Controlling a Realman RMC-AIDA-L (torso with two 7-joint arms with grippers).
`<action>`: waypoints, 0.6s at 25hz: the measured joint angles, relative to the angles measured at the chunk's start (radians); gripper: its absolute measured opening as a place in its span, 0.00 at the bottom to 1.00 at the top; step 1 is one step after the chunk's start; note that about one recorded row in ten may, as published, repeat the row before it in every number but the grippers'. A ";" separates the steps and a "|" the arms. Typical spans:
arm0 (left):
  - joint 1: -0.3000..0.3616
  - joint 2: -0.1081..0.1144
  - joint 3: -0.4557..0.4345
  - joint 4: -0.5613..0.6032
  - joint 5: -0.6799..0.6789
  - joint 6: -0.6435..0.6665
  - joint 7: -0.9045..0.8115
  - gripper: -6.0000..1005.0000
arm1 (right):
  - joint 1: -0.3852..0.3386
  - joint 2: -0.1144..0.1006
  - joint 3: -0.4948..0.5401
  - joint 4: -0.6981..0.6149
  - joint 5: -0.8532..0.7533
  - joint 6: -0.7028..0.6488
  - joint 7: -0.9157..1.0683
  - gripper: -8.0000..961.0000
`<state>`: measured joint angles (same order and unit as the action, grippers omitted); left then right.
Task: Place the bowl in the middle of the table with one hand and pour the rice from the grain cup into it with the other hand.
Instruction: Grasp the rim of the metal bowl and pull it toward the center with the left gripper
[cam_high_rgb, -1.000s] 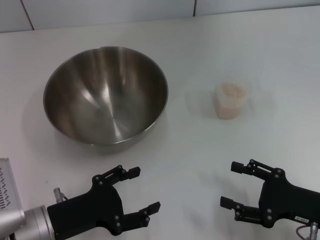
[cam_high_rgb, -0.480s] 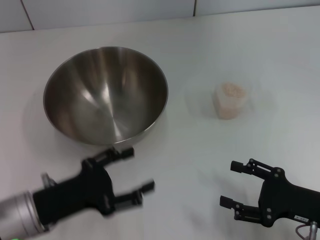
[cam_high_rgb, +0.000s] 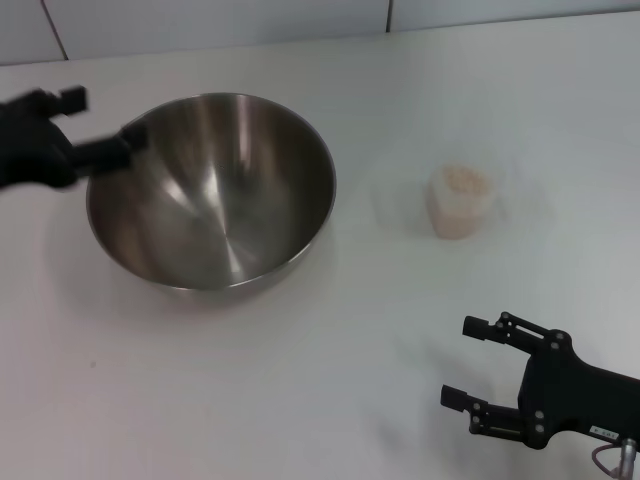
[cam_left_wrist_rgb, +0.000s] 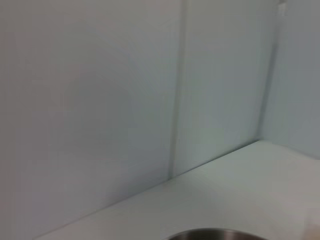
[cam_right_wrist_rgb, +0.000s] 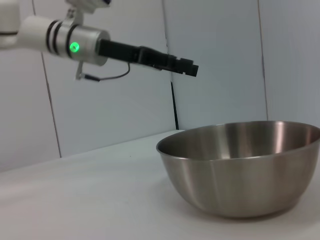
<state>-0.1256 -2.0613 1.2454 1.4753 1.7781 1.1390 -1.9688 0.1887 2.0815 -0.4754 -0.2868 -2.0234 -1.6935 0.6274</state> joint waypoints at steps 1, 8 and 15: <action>-0.030 0.001 -0.027 0.006 0.060 0.013 -0.076 0.85 | 0.000 0.000 0.001 0.000 0.000 -0.001 0.000 0.85; -0.248 -0.002 -0.125 -0.036 0.447 0.139 -0.396 0.84 | 0.000 0.000 0.002 -0.001 0.001 -0.005 0.000 0.85; -0.367 -0.004 -0.124 -0.183 0.629 0.142 -0.464 0.84 | 0.000 0.000 0.003 -0.001 0.002 -0.015 -0.008 0.85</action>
<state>-0.4931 -2.0648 1.1215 1.2925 2.4070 1.2813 -2.4327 0.1887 2.0815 -0.4728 -0.2875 -2.0210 -1.7086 0.6191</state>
